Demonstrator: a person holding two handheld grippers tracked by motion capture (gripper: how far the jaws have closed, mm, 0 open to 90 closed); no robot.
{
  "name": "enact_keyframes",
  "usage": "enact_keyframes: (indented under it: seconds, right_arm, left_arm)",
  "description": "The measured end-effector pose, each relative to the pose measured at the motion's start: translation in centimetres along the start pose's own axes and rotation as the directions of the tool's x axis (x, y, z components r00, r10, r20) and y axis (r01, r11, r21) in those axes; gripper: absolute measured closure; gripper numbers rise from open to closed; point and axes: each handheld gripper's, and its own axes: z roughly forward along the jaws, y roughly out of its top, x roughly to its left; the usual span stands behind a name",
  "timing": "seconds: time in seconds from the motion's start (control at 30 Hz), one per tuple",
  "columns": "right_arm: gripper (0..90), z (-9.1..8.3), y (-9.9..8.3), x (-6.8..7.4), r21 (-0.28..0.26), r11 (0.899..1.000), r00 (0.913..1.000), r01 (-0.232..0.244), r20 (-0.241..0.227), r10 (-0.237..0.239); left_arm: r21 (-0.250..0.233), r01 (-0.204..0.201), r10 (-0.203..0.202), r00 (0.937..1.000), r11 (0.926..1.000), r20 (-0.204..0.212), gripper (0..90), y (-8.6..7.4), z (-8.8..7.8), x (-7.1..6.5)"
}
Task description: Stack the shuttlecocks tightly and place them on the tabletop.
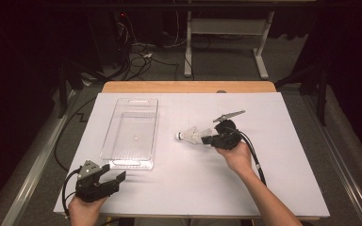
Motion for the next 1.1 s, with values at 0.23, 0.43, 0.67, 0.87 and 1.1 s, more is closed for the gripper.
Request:
enact_keyframes:
  seconds: [0.23,0.43,0.67,0.87,1.1]
  right_arm:
    - [90.0,0.2,0.2,0.1,0.004,1.000,1.0000,0.002,-0.004,-0.002]
    - [90.0,0.3,0.4,0.2,0.006,1.000,1.0000,0.008,-0.006,-0.008]
    - [90.0,0.6,0.6,0.4,0.009,1.000,0.9999,0.010,-0.013,-0.010]
    - [90.0,0.8,0.6,0.3,0.013,1.000,0.9998,0.007,-0.017,-0.007]
    - [90.0,1.2,0.6,0.3,0.017,1.000,0.9998,0.007,-0.019,-0.006]
  left_arm:
    - [0.000,0.001,-0.001,1.0000,1.0000,0.000,31.3,0.0,0.0,0.0]
    - [0.000,0.001,-0.001,1.0000,1.0000,0.002,31.3,0.0,0.0,0.0]
    - [0.000,0.001,-0.001,1.0000,1.0000,0.003,31.2,0.0,0.0,0.0]
    - [-0.001,0.001,-0.001,1.0000,1.0000,0.003,31.3,0.0,0.1,0.0]
    - [0.000,0.000,0.000,1.0000,1.0000,0.002,31.3,0.0,0.1,0.0]
